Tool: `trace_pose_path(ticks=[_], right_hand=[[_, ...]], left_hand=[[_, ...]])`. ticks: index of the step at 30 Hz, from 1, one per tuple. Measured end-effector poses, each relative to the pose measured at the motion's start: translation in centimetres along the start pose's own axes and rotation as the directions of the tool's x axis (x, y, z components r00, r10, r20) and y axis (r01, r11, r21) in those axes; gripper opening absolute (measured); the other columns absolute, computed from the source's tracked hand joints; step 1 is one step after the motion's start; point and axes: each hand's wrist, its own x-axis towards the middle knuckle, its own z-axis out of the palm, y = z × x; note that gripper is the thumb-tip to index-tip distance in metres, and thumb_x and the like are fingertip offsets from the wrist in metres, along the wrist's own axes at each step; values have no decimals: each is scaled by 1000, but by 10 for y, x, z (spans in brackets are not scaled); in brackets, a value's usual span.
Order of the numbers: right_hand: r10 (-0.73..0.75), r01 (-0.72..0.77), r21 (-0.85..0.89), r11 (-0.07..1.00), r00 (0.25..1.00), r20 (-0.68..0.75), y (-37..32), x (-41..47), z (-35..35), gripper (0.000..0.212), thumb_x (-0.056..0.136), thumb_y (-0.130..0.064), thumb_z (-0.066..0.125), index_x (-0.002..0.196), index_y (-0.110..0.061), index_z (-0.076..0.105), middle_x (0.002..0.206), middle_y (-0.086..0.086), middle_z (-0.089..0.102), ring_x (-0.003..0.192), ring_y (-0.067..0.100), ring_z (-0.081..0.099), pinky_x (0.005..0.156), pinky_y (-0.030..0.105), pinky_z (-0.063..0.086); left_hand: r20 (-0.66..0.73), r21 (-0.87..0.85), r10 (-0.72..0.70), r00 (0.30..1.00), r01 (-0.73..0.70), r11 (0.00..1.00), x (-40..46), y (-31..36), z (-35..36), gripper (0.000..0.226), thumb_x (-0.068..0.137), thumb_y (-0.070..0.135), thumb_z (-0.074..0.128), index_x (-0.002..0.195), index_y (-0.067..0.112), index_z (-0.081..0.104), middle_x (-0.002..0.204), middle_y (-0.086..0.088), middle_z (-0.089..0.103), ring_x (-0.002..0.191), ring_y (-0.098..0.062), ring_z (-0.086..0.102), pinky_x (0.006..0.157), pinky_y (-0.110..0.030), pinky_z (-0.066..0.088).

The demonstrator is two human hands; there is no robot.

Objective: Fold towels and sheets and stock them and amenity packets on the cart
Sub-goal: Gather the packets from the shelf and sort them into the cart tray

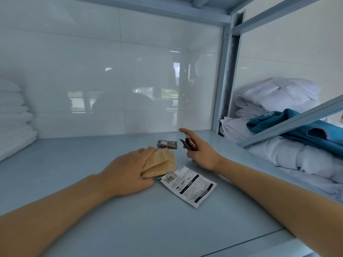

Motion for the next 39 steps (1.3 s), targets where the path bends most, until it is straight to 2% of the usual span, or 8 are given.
trace_pose_path(ticks=[7, 11, 14, 18, 24, 30, 35, 39], right_hand=[[-36, 36, -78, 996, 999, 2, 9, 6, 3, 99, 84, 11, 52, 152, -57, 29, 119, -1, 44, 103, 6, 49, 88, 11, 37], [-80, 83, -125, 989, 996, 30, 8, 5, 4, 86, 82, 17, 49, 146, -40, 46, 125, 1, 42, 113, 3, 46, 91, 1, 32], [-104, 107, -144, 984, 994, 23, 7, 5, 5, 60, 80, 17, 51, 126, -19, 62, 118, 5, 48, 111, 14, 47, 91, 8, 34], [-50, 44, -140, 989, 998, -41, 7, 3, 8, 41, 82, 5, 60, 114, -20, 60, 103, 8, 61, 93, 22, 58, 80, 35, 45], [-38, 50, -282, 958, 998, 49, -3, 45, 6, 35, 87, -3, 60, 118, -19, 58, 93, -7, 64, 81, 14, 58, 65, 23, 40], [69, 26, -444, 895, 978, 196, -7, 128, 23, 36, 86, -23, 77, 114, -11, 57, 101, 6, 63, 89, 25, 60, 72, 36, 48], [147, -4, -433, 902, 943, 298, 5, 157, 41, 56, 73, -45, 91, 111, -16, 61, 93, -1, 61, 76, 16, 58, 61, 29, 43], [159, -14, -417, 909, 936, 315, 18, 160, 42, 44, 76, -48, 87, 101, -20, 64, 87, -5, 63, 75, 9, 56, 65, 28, 38]], left_hand=[[14, -12, -16, 1000, 16, 1000, -1, 1, 1, 57, 72, 47, 57, 125, 44, 38, 103, 16, 55, 85, -10, 57, 69, -31, 45], [13, -18, -26, 1000, 26, 1000, -1, 1, -1, 57, 71, 48, 57, 126, 43, 39, 102, 15, 56, 85, -12, 58, 71, -34, 49], [17, -17, -23, 1000, 24, 1000, -1, 1, 0, 58, 71, 50, 55, 126, 43, 38, 102, 15, 55, 85, -12, 58, 70, -33, 48], [19, -15, -25, 1000, 26, 1000, -1, 2, 0, 57, 71, 50, 55, 124, 42, 39, 100, 14, 55, 83, -12, 57, 70, -33, 48], [34, -62, -53, 998, 55, 997, 2, -2, -2, 49, 69, 51, 55, 115, 41, 41, 96, 13, 55, 82, -12, 58, 72, -37, 52], [46, -53, -108, 993, 111, 992, 1, -20, -4, 40, 73, 47, 60, 106, 37, 40, 93, 11, 56, 81, -14, 58, 72, -38, 51], [41, -69, -110, 993, 113, 991, 2, -28, -2, 40, 71, 50, 58, 105, 37, 41, 91, 12, 56, 78, -11, 57, 70, -37, 51], [48, -65, -105, 993, 108, 992, 4, -32, 1, 44, 71, 51, 57, 110, 35, 42, 93, 9, 57, 80, -15, 59, 73, -42, 52]])
